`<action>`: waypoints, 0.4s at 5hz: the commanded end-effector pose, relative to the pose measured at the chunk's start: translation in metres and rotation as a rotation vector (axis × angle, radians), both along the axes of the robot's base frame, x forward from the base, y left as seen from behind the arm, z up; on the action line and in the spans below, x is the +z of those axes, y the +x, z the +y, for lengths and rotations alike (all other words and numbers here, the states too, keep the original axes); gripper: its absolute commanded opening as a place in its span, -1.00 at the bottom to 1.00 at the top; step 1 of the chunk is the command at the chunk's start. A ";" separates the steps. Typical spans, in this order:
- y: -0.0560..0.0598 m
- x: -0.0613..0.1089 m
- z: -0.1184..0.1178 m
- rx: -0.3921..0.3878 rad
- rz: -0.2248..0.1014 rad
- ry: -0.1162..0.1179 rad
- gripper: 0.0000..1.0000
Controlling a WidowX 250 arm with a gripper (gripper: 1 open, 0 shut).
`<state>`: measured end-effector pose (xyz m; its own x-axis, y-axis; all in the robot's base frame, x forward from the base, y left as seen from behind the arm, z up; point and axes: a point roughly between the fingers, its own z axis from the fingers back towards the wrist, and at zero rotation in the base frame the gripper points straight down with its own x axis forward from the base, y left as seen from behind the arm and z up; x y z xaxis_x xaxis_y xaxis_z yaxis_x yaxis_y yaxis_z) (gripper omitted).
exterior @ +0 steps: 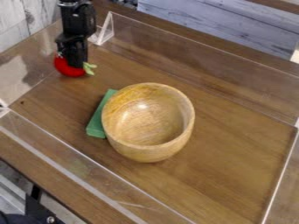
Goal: Move the red object to the right side of the table
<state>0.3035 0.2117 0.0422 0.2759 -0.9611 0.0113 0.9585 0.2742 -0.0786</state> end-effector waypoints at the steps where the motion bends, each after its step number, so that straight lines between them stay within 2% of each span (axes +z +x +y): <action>1: 0.001 0.017 0.010 0.030 -0.049 -0.019 -1.00; 2: -0.001 0.015 0.009 0.051 -0.044 -0.057 -1.00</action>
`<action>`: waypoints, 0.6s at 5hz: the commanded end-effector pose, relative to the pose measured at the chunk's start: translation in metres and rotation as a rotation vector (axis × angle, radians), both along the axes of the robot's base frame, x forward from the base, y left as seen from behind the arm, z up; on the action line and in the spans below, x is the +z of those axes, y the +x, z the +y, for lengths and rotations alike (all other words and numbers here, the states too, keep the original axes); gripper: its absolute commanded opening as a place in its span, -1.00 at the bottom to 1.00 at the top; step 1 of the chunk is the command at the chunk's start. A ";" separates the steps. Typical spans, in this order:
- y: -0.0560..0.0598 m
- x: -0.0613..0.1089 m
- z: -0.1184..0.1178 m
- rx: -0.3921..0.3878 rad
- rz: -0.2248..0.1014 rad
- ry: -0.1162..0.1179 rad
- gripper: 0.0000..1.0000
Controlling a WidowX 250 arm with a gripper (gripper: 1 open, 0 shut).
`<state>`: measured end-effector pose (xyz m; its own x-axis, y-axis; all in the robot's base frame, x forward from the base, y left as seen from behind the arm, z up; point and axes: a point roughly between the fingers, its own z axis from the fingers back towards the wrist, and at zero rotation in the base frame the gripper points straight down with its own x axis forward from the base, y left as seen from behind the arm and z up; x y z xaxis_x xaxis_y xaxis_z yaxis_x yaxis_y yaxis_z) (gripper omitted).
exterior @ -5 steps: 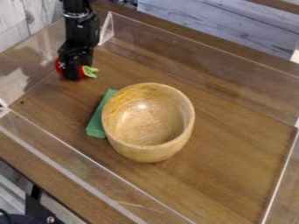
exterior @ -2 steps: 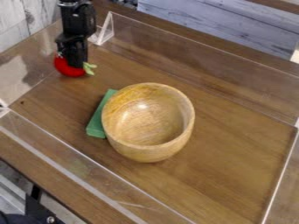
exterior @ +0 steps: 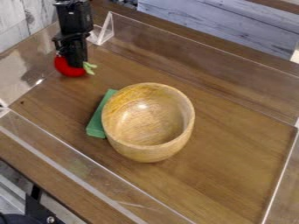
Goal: Move the red object to the right side of the table
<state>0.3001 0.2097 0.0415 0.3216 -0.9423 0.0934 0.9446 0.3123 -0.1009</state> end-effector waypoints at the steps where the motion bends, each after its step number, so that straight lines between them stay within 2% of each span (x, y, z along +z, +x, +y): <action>1: -0.001 0.019 0.010 0.007 -0.032 -0.006 -1.00; 2: -0.004 0.023 0.010 0.007 -0.023 -0.037 -1.00; 3: 0.000 0.048 -0.015 -0.040 -0.051 -0.027 -1.00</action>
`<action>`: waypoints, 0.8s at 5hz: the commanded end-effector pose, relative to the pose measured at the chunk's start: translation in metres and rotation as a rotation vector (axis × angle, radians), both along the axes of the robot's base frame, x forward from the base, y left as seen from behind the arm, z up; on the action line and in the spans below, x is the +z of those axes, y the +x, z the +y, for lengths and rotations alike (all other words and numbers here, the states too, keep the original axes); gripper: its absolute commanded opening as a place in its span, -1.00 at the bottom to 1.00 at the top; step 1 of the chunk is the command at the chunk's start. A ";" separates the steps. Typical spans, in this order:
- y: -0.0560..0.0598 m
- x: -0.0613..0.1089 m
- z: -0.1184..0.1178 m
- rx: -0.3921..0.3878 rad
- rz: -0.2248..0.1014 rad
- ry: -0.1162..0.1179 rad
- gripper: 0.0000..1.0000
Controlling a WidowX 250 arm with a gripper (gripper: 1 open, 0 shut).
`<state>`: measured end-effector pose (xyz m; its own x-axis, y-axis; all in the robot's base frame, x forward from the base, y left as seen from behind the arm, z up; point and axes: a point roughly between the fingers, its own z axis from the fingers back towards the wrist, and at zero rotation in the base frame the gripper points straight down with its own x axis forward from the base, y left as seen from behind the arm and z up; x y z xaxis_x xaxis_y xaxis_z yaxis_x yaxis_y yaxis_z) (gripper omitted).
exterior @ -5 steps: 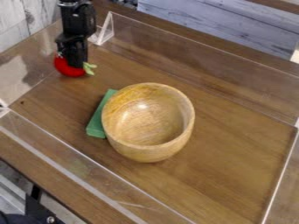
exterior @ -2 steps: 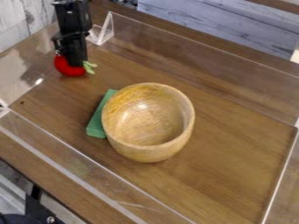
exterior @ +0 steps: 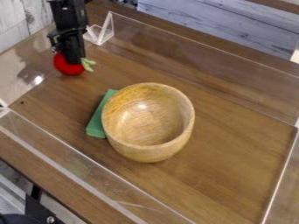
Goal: Move the red object to the right side of the table
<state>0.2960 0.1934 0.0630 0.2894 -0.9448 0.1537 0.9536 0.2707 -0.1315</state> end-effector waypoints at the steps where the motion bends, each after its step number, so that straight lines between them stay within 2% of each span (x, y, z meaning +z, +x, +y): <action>1: 0.009 0.050 -0.025 -0.051 -0.093 0.047 -1.00; 3: 0.020 0.053 -0.111 -0.025 -0.137 0.023 -1.00; 4: 0.018 0.049 -0.155 -0.069 -0.145 -0.004 -1.00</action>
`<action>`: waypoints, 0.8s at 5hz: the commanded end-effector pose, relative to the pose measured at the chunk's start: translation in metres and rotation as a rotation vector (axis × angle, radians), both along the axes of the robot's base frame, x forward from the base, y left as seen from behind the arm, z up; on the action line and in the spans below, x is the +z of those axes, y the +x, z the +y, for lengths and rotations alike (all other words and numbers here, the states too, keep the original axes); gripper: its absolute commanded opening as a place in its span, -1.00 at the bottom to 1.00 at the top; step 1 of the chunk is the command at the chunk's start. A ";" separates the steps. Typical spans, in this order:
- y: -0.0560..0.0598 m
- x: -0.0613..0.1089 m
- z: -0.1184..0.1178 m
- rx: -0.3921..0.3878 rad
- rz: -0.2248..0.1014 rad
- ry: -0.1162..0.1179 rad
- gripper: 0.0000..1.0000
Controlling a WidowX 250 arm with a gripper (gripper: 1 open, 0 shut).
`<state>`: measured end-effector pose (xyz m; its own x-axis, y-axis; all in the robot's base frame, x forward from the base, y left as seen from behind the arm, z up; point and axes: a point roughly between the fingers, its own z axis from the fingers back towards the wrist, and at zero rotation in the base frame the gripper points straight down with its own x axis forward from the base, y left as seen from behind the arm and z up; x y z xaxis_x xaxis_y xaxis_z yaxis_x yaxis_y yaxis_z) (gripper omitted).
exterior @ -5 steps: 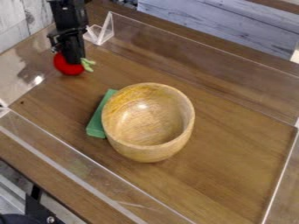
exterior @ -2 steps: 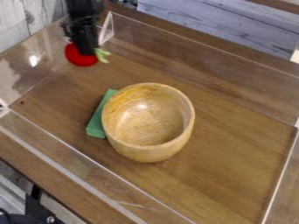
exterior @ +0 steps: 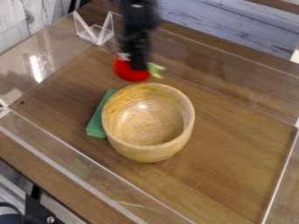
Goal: Move the red object to the right side of the table
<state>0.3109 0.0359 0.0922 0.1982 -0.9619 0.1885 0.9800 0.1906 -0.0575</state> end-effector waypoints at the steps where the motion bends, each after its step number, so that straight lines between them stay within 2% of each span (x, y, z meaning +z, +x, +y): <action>1: -0.004 0.025 -0.045 0.066 -0.086 0.023 -1.00; 2: -0.001 0.020 -0.062 0.040 -0.095 0.022 1.00; 3: -0.005 0.023 -0.100 0.029 -0.115 0.039 -1.00; 4: -0.022 0.012 -0.089 -0.038 -0.128 0.052 1.00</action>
